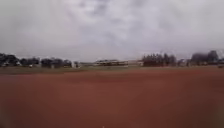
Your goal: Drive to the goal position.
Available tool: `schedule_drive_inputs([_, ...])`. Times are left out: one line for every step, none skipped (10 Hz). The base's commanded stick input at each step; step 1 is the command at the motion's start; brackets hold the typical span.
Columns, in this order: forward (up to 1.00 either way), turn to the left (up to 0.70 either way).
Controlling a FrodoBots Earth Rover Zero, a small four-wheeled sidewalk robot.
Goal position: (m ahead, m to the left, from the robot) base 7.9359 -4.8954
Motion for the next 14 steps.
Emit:
schedule_drive_inputs([0.7,-0.35])
schedule_drive_inputs([0.7,-0.35])
schedule_drive_inputs([0.7,-0.35])
schedule_drive_inputs([0.7,-0.35])
schedule_drive_inputs([0.7,-0.35])
schedule_drive_inputs([0.7,-0.35])
schedule_drive_inputs([0.7,-0.35])
schedule_drive_inputs([0.7,-0.35])
schedule_drive_inputs([0.7,-0.35])
schedule_drive_inputs([0.7,-0.35])
schedule_drive_inputs([0.7,-0.35])
schedule_drive_inputs([0.7,-0.28])
schedule_drive_inputs([0.7,-0.12])
schedule_drive_inputs([0.7,0.0])
